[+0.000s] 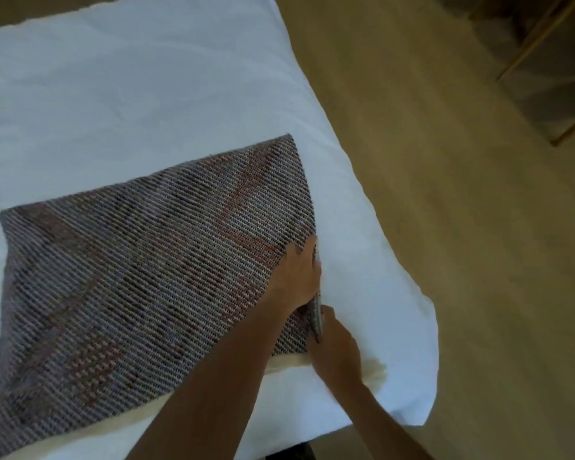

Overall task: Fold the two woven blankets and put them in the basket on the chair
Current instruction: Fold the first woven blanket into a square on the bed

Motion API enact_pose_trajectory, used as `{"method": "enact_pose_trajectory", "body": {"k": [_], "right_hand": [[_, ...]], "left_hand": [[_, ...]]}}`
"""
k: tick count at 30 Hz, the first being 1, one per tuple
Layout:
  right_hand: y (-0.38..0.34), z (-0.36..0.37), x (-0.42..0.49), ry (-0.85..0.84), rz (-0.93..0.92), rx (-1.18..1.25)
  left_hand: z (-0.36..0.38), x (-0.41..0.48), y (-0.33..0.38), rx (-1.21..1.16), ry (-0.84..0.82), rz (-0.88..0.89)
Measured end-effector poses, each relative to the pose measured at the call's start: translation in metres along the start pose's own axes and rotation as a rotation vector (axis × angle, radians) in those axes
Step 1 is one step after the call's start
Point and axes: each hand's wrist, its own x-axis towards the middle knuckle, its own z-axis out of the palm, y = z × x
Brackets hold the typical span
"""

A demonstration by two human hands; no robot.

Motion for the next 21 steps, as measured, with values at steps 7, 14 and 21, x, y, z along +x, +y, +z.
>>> {"method": "enact_pose_trajectory", "body": {"k": [7,14,21], "right_hand": [[-0.048,0.021,-0.031,-0.091,-0.176,-0.021],[-0.086,0.049,-0.05,-0.172,-0.191,0.022],[-0.144,0.095,-0.075,-0.24,-0.232,-0.019]], "left_hand": [[-0.041,0.027,-0.016,-0.118,0.074,-0.183],[-0.081,0.011,-0.068,-0.192,0.198,-0.172],[-0.114,-0.028,-0.146,-0.196,0.228,-0.185]]}}
